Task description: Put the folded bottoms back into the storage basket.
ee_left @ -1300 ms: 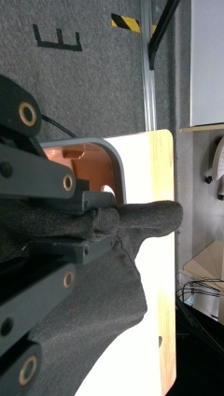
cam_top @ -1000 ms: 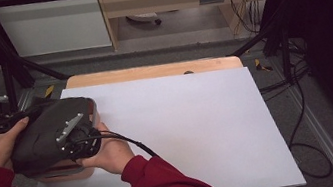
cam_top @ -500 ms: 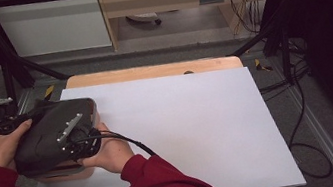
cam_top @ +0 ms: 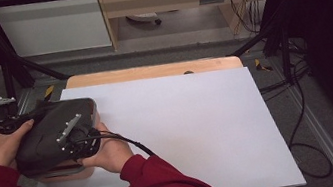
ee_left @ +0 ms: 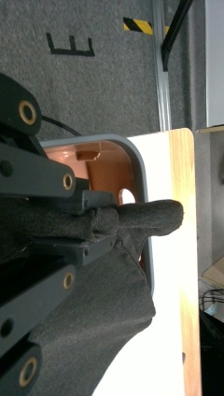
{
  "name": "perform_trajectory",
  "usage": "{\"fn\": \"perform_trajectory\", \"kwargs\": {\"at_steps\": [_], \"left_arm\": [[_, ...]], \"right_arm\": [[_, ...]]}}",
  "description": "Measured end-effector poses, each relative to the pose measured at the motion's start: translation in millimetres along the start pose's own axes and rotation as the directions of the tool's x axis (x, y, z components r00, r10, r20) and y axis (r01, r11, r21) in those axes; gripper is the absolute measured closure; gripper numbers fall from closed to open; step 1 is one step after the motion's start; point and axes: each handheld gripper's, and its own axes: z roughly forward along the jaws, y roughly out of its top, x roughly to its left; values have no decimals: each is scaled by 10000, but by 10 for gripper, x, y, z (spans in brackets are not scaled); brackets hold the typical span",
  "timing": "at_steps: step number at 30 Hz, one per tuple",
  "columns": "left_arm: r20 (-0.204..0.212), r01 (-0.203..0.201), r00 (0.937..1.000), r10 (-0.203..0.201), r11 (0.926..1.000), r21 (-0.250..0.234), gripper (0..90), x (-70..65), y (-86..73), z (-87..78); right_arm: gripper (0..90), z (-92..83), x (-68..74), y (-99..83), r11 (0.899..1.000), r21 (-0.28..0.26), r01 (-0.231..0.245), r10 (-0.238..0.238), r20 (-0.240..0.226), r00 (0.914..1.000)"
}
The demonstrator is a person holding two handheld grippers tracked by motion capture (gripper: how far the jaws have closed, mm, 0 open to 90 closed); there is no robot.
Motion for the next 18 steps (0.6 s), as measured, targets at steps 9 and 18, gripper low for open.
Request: {"fn": "perform_trajectory", "kwargs": {"at_steps": [9, 18], "left_arm": [[-177, -136, 9998, 133, 9998, -151, 803, 13, 4, 111], [-136, -154, 9998, 154, 9999, -1, 800, 51, -34, 169]], "right_arm": [[688, 59, -35, -1, 9999, 87, -66, 64, 284, 9996], [685, 111, -70, 32, 9993, 369, 12, -23, 310, 9995]]}}
